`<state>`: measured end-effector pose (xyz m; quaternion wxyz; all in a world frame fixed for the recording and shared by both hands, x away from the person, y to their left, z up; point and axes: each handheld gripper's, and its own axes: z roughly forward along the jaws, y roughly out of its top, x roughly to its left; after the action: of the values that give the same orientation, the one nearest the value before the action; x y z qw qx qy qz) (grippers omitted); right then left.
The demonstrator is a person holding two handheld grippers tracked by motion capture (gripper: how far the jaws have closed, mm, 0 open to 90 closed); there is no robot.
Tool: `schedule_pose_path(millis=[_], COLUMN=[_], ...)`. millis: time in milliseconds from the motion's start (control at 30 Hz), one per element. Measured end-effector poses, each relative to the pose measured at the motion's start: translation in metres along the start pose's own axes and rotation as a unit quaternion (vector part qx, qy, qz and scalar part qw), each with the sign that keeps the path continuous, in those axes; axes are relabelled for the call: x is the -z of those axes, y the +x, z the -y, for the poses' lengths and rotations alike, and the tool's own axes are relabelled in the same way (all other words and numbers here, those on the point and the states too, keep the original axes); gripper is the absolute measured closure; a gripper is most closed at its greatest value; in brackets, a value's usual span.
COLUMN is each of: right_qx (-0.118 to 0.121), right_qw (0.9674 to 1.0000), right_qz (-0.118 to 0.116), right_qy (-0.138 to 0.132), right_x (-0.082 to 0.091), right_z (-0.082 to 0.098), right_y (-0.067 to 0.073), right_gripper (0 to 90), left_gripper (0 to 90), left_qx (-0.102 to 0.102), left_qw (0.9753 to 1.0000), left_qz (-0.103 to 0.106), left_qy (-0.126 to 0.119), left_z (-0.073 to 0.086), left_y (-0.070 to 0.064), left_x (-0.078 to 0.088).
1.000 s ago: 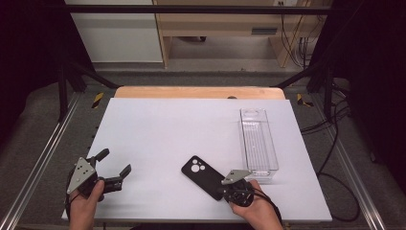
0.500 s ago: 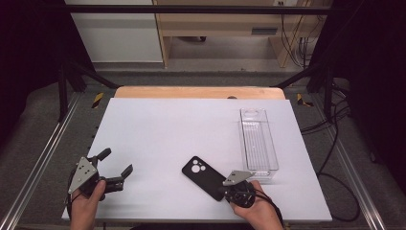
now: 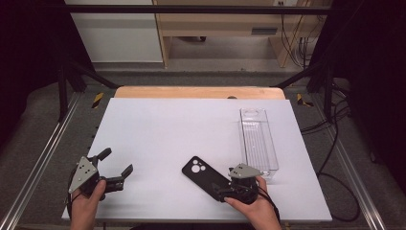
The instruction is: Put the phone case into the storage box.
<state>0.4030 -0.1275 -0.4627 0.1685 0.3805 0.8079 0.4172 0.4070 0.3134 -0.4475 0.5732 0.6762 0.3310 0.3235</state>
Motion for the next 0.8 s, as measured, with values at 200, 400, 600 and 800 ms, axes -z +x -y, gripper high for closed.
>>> schedule_pose_path(millis=[200, 400, 600, 800], right_qx=[0.002, 0.0, 0.0, 0.023], right_qw=[0.9995, 0.9986, 0.9979, 0.9965], right_qz=[-0.018, -0.025, -0.023, -0.009], right_qy=[0.028, 0.047, 0.061, 0.08], right_x=[-0.011, -0.016, -0.026, -0.036], right_z=[0.002, 0.003, 0.003, 0.006], right_y=[0.002, 0.005, 0.009, 0.014], right_gripper=[9.3, 8.5, 8.0, 5.6], left_gripper=[2.0, 2.0, 2.0, 1.4], left_qx=[0.0, -0.001, 0.001, 0.004], left_qw=[1.0, 1.0, 1.0, 1.0], left_qz=[0.0, 0.001, 0.002, 0.002], left_qy=[-0.001, -0.001, 0.0, 0.004], left_z=[0.0, 0.0, 0.0, -0.001], left_y=[0.0, -0.001, -0.001, -0.004], left_x=[-0.001, -0.001, -0.002, -0.005])
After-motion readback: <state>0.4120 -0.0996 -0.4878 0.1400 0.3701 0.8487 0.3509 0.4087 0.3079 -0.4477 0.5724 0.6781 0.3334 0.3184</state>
